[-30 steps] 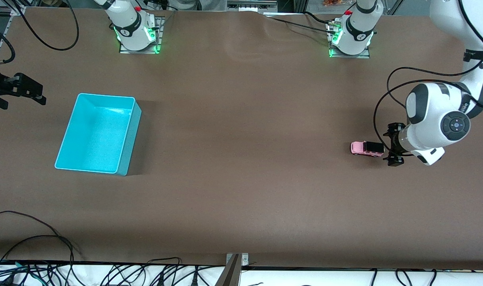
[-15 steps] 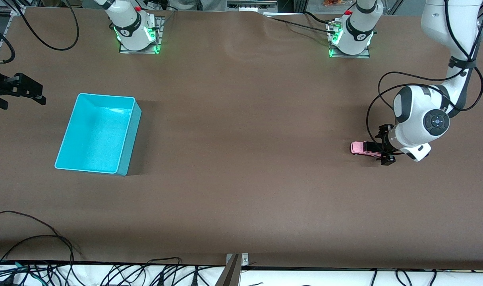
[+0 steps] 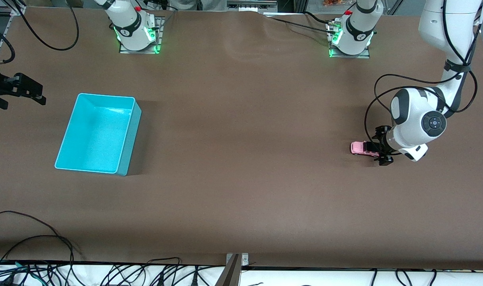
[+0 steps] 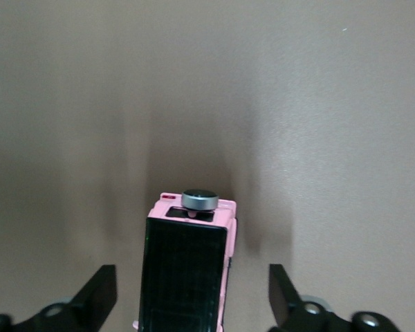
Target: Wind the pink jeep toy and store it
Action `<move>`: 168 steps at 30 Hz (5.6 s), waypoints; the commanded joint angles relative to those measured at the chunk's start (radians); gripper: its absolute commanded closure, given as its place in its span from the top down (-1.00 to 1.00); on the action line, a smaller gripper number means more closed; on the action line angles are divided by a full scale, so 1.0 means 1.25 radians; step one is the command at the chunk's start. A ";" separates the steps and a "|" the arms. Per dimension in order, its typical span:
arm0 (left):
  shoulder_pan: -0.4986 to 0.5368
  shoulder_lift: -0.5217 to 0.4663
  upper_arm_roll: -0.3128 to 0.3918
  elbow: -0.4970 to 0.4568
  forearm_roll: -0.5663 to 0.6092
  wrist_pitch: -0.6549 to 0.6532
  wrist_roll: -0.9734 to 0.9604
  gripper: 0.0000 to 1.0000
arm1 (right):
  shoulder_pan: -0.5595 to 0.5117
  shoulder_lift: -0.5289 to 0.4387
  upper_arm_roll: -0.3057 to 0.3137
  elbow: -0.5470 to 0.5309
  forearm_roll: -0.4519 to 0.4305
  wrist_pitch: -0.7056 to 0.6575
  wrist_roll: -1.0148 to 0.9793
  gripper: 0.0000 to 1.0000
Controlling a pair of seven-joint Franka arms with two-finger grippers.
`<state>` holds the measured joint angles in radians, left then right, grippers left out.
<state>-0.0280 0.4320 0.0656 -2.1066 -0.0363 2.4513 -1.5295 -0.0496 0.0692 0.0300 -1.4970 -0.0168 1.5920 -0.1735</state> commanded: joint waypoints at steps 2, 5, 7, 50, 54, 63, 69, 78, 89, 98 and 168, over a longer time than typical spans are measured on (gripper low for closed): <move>0.003 -0.004 -0.001 -0.016 -0.040 0.021 -0.007 0.04 | -0.002 0.004 -0.001 0.012 0.010 -0.003 0.001 1.00; 0.003 -0.007 0.000 -0.012 -0.051 0.017 -0.007 -0.34 | -0.003 0.004 -0.001 0.012 0.011 -0.003 0.001 1.00; 0.003 -0.007 0.000 -0.011 -0.050 0.016 -0.007 -0.62 | -0.003 0.004 -0.001 0.012 0.010 -0.003 0.001 1.00; -0.238 -0.012 -0.007 0.003 -0.040 0.006 -0.232 -0.86 | -0.003 0.004 -0.001 0.012 0.011 -0.002 0.001 1.00; -0.238 -0.006 -0.007 -0.001 -0.040 0.024 -0.233 -0.86 | -0.003 0.004 -0.001 0.012 0.011 -0.003 0.003 1.00; -0.229 0.005 -0.007 -0.012 -0.041 0.043 -0.233 -0.86 | -0.003 0.004 -0.001 0.012 0.011 -0.002 0.001 1.00; -0.211 0.014 -0.006 -0.017 -0.040 0.060 -0.231 -0.86 | -0.002 0.004 -0.001 0.012 0.011 -0.002 0.003 1.00; -0.153 0.018 -0.005 -0.017 0.003 0.060 -0.215 -0.86 | -0.002 0.000 0.001 0.012 0.011 -0.007 -0.005 1.00; -0.055 0.020 -0.005 -0.016 0.025 0.059 -0.083 -0.86 | 0.002 0.002 0.005 0.012 0.011 0.010 -0.013 1.00; 0.063 0.020 -0.005 -0.008 0.025 0.059 0.059 -0.83 | 0.004 0.002 0.008 0.013 0.022 0.014 -0.012 1.00; 0.182 -0.186 -0.043 0.457 0.033 -0.540 0.950 1.00 | -0.009 0.005 -0.014 0.012 0.099 0.021 -0.017 1.00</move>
<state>0.1988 0.1869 0.0295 -1.6280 -0.0061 1.8378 -0.5369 -0.0529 0.0697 0.0118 -1.4970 0.0865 1.6345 -0.1759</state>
